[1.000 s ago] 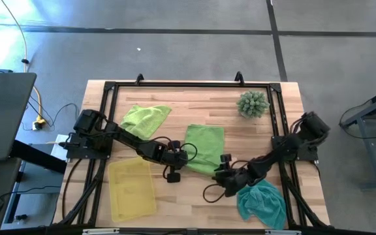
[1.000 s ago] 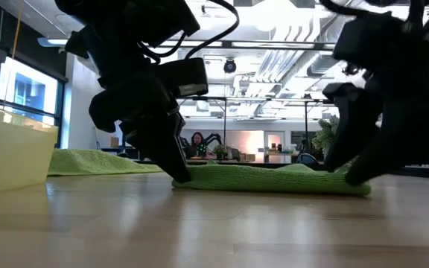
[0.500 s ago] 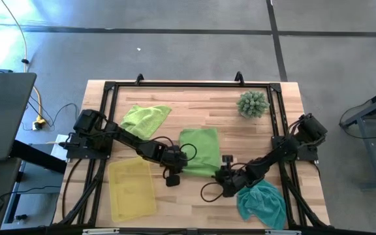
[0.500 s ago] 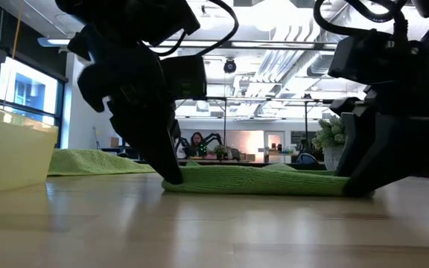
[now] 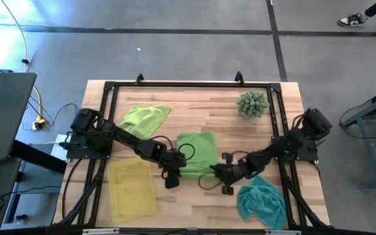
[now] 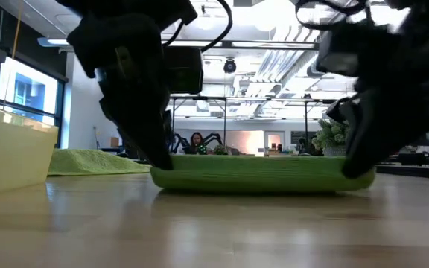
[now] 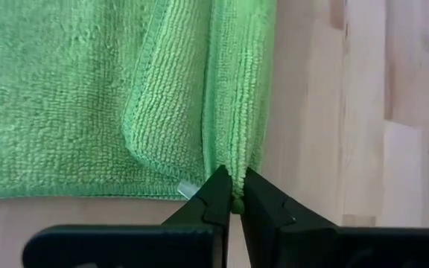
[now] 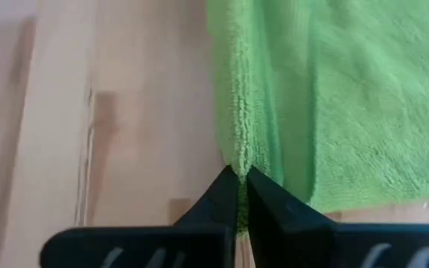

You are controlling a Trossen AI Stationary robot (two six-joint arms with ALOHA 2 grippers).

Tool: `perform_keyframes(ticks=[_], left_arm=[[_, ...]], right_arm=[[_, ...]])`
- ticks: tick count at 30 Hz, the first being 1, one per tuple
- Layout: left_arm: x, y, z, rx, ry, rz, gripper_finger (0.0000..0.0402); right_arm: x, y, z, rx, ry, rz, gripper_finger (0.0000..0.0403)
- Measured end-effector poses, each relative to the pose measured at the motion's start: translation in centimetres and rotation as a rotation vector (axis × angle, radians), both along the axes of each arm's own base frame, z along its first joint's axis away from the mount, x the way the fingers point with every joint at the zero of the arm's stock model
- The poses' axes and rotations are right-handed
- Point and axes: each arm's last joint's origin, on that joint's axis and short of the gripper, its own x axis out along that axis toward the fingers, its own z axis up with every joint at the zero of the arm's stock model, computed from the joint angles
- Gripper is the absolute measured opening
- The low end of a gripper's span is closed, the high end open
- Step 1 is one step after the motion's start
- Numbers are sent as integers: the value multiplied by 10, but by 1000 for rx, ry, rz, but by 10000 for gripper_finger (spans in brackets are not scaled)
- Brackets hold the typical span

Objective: Roll microfiber towels into tight, uniform cylinder then place into a basket
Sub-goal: Roll the green microfiber towel

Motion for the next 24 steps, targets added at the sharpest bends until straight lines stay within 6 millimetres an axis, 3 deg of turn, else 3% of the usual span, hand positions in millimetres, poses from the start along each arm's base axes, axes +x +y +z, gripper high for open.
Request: perform_keyframes(ticks=[11,24], left_arm=[[-3,3,1,-26,45,64,15],[-7,11,-2,56,92,193,21]], right_arm=[[19,-44,1,196,43,-214,1],[30,-75,-13,196,86,-318,1]])
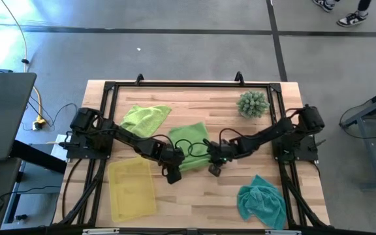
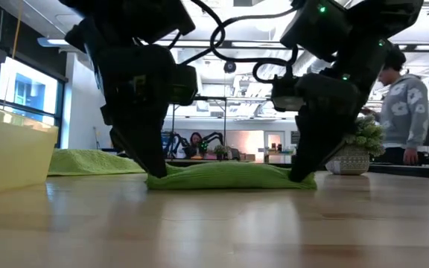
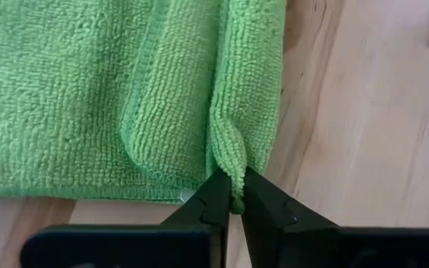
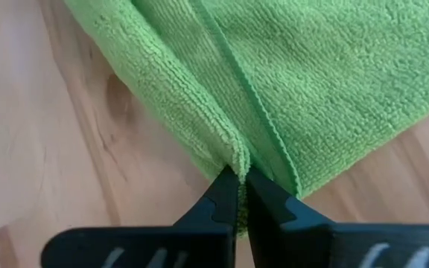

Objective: Roll microfiber towels into tight, uniform cylinder then place into a basket
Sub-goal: Roll the green microfiber towel

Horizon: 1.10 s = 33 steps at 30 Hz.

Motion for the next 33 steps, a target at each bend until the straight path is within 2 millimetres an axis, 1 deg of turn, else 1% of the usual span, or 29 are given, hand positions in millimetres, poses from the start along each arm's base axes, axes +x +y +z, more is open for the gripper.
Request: perform_keyframes(ticks=[3,7,11,13,15,17,20,22,27,33], left_arm=[[-4,0,6,18,7,-36,37],[-12,5,24,40,5,-69,66],[-17,7,46,49,-62,-82,91],[-16,2,50,71,-104,-128,101],[-16,-5,50,111,-118,-201,108],[-10,-14,49,154,-178,-275,113],[-3,-24,38,249,-216,-354,117],[1,-27,31,301,-222,-376,117],[4,-26,17,351,-188,-382,112],[4,-12,6,382,-107,-333,104]], right_arm=[[0,-1,0,-11,-2,12,1],[0,-1,-1,-14,5,21,1],[0,-1,-2,-14,9,23,1],[0,-1,-2,-12,9,21,1],[0,-1,-2,-12,9,21,1],[0,-1,-2,-11,7,21,1],[0,-1,-2,-12,6,23,0],[0,-1,-2,-11,3,24,0],[0,-1,-2,-11,2,25,0],[0,-1,-2,-11,-1,26,0]])
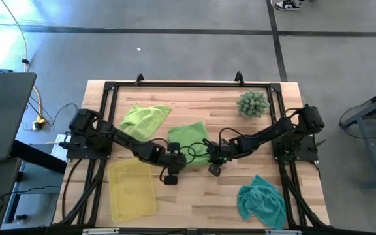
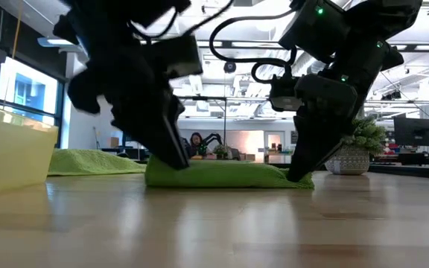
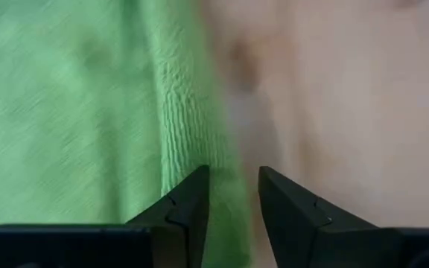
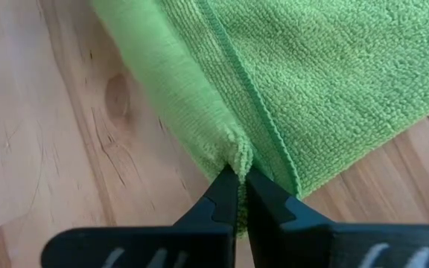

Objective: Roll microfiber towels into tight, uniform cylinder then place into a basket
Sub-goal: Roll the green microfiber towel

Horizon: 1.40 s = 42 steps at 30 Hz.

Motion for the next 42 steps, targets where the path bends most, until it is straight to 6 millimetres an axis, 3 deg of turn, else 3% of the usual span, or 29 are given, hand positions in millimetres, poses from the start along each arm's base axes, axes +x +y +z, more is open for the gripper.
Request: perform_keyframes(ticks=[7,10,15,22,29,35,42], left_arm=[[0,9,0,35,11,42,102],[0,12,-10,32,54,68,102],[1,13,-18,3,81,73,101],[1,12,-18,-9,80,84,101],[1,13,-18,-25,74,103,101],[1,13,-18,-33,71,107,101],[1,13,-19,-42,70,121,101]], right_arm=[[0,0,0,-8,0,14,0],[0,0,0,-26,-4,45,3],[-1,0,5,-64,-22,113,40],[-10,-2,38,-130,-106,225,95],[-14,26,60,-263,-271,445,105],[-12,52,42,-532,-264,549,106],[-5,52,16,-567,-200,514,129]])
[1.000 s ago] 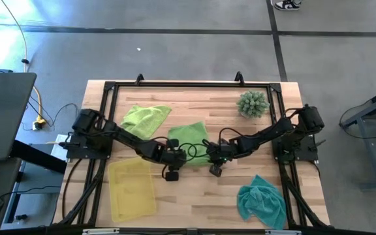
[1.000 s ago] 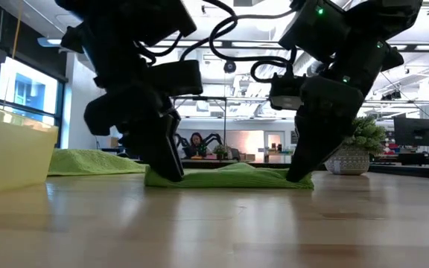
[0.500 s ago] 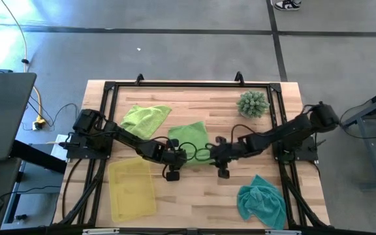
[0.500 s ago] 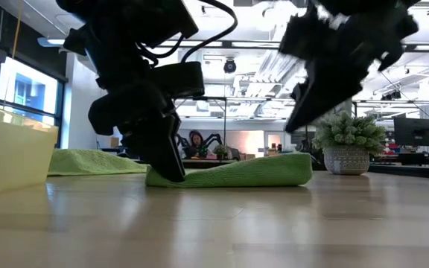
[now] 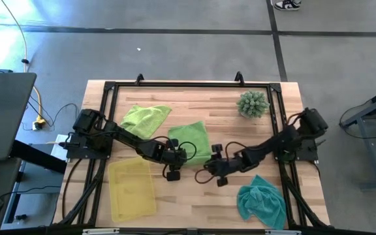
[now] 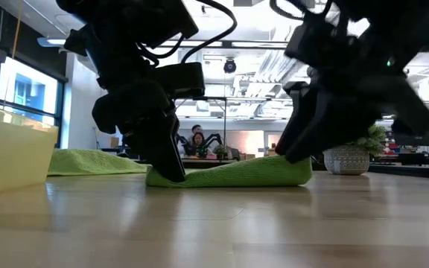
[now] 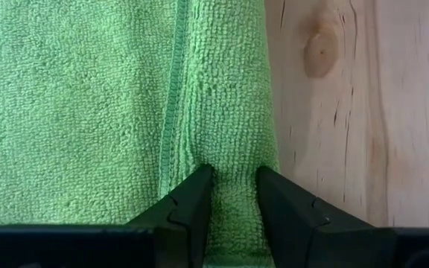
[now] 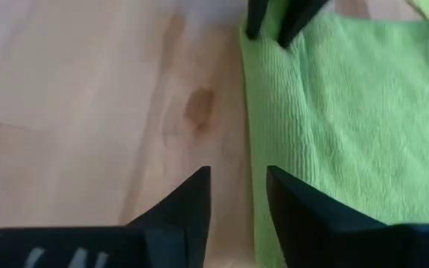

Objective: Roll microfiber towels into tight, uniform cylinder then place into a basket
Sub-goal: Roll the green microfiber towel

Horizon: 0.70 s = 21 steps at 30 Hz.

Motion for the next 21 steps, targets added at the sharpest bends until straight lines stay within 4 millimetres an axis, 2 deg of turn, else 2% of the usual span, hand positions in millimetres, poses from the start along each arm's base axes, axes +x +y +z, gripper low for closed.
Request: perform_keyframes(ticks=[4,9,14,21], left_arm=[[0,0,0,-3,0,6,101],[0,0,0,-3,1,6,101],[0,0,0,-3,1,6,101],[0,0,2,-7,-6,4,101]], right_arm=[[3,-8,-10,-24,38,-32,164],[6,-18,-12,-32,46,-65,191],[6,-19,-12,-49,58,-52,195],[7,-24,-24,-56,109,-70,195]])
